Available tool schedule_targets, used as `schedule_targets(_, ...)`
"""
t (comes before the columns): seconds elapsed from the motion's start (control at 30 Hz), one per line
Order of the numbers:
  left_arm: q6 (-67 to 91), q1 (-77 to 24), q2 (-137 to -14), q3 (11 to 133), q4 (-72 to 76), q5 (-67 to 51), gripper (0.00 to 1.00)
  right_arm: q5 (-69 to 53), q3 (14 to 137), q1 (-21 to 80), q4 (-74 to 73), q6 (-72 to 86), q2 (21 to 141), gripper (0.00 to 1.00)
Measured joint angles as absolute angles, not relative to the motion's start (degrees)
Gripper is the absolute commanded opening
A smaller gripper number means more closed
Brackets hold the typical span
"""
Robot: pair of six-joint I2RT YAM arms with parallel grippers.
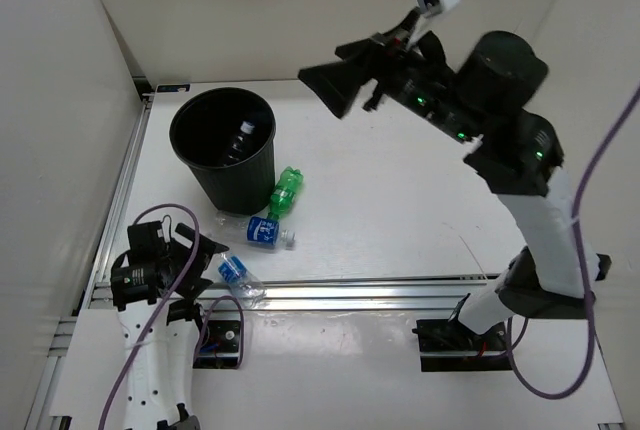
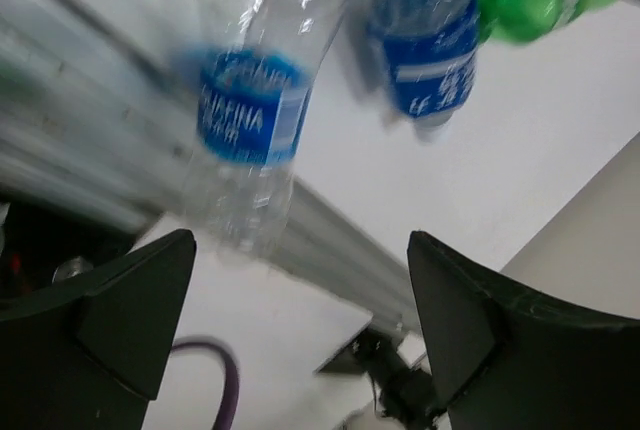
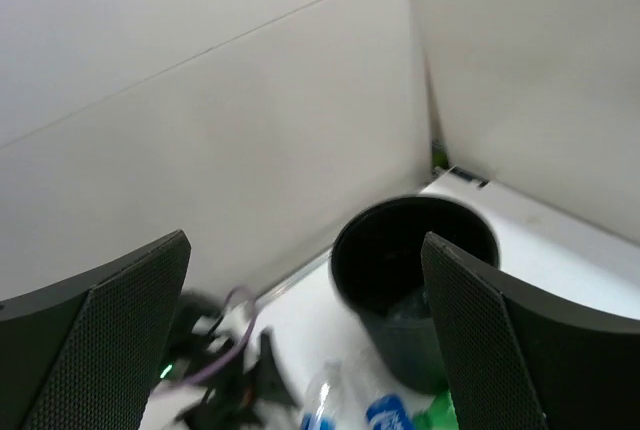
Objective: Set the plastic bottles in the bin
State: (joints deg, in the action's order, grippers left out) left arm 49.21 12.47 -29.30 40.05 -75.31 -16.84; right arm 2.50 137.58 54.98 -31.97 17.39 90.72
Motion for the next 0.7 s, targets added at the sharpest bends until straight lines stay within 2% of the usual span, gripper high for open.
schedule_targets(0.1, 52.8, 12.47, -26.48, 35.35, -68.01, -16.93, 0.99, -0.45, 134.34, 54.98, -35.38, 18.7, 85.86, 1.0)
schedule_targets(0.27, 55.88, 12.45, -23.94, 29.26, -62.15, -16.53, 1.0, -6.57, 133.27, 53.19, -42.37, 19.27, 87.31, 1.0)
schedule_targets(0.53, 50.48, 12.36, -40.62, 28.69, -60.73, -11.75, 1.0, -15.88, 127.31, 44.05, -49.17, 19.62, 90.39, 1.0)
schedule_targets(0.7, 48.93, 12.25, -44.58, 29.02, -59.05, -10.15, 1.0, -21.04, 124.99, 40.4, -49.5, 20.14, 90.35, 1.0)
